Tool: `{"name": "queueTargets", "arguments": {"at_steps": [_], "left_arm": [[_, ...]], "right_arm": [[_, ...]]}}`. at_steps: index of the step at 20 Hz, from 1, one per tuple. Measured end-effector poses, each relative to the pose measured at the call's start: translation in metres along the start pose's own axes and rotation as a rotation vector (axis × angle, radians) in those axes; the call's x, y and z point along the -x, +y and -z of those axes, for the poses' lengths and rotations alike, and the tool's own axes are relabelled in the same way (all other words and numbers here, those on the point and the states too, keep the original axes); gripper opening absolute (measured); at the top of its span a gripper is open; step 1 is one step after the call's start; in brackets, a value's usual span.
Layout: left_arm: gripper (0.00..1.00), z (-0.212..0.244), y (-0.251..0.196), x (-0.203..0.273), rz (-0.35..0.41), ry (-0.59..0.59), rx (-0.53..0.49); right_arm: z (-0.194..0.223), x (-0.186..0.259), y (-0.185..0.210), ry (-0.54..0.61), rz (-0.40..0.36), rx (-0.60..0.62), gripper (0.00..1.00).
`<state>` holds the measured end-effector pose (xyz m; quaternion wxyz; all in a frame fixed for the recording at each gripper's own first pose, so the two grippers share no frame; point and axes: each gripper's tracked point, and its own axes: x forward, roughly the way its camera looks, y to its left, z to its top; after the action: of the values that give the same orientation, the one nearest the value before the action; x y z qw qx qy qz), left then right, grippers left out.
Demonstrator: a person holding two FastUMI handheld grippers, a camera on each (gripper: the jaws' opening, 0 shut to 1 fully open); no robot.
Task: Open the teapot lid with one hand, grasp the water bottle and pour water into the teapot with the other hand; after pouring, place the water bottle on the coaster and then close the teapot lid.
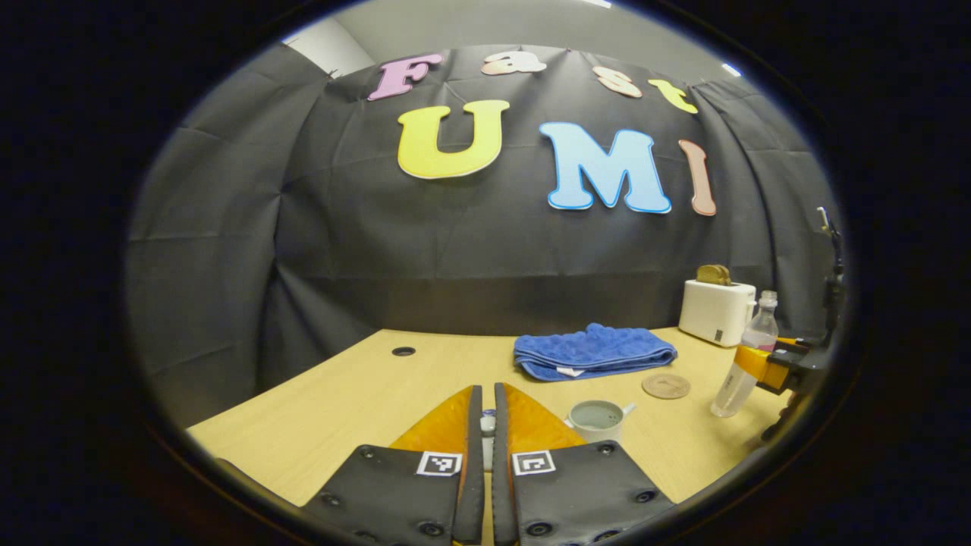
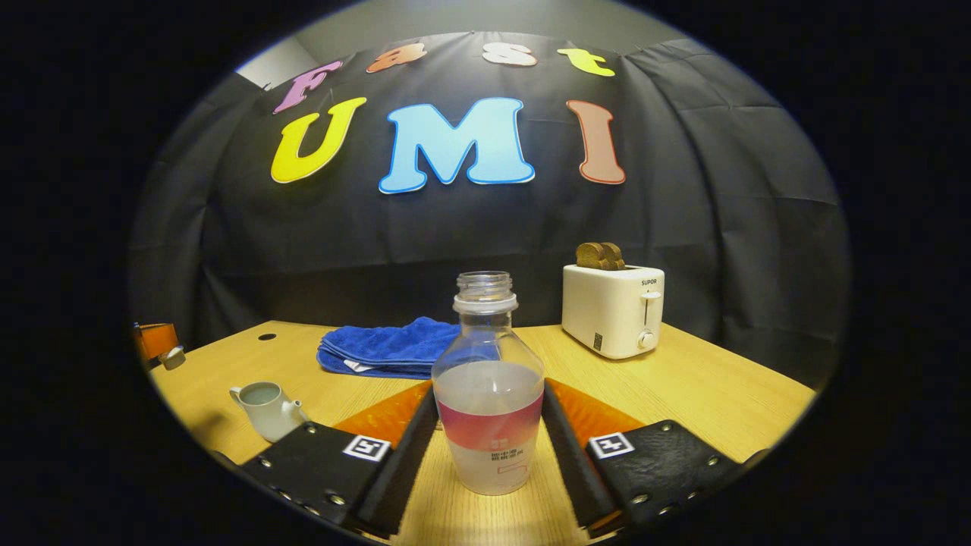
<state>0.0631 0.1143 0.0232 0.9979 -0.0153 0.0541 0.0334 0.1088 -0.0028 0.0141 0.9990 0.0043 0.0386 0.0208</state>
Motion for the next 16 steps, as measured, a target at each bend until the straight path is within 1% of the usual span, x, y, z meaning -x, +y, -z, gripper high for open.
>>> {"name": "queueTargets", "arguments": {"at_steps": [1, 4, 6, 8, 12, 16], "left_arm": [[0.11, 0.001, 0.000, 0.000, 0.000, 0.002, 0.002], [0.12, 0.006, 0.002, -0.003, 0.002, 0.013, 0.008], [0.11, 0.009, 0.003, -0.002, 0.001, 0.019, 0.011], [0.11, 0.012, 0.006, -0.003, -0.001, 0.024, 0.014], [0.10, 0.016, 0.013, -0.002, -0.009, 0.032, 0.022], [0.11, 0.019, 0.020, -0.001, -0.018, 0.038, 0.030]], "right_arm": [[0.000, 0.001, 0.002, 0.003, -0.006, 0.013, 0.78], [-0.002, 0.001, 0.009, 0.005, -0.013, 0.070, 0.77], [-0.003, 0.000, 0.016, 0.012, -0.019, 0.131, 0.77], [-0.004, 0.000, 0.023, 0.021, -0.015, 0.231, 0.77], [-0.008, -0.002, 0.043, 0.011, -0.015, 0.478, 0.77], [-0.005, -0.005, 0.065, 0.000, -0.039, 0.683, 0.77]]}}
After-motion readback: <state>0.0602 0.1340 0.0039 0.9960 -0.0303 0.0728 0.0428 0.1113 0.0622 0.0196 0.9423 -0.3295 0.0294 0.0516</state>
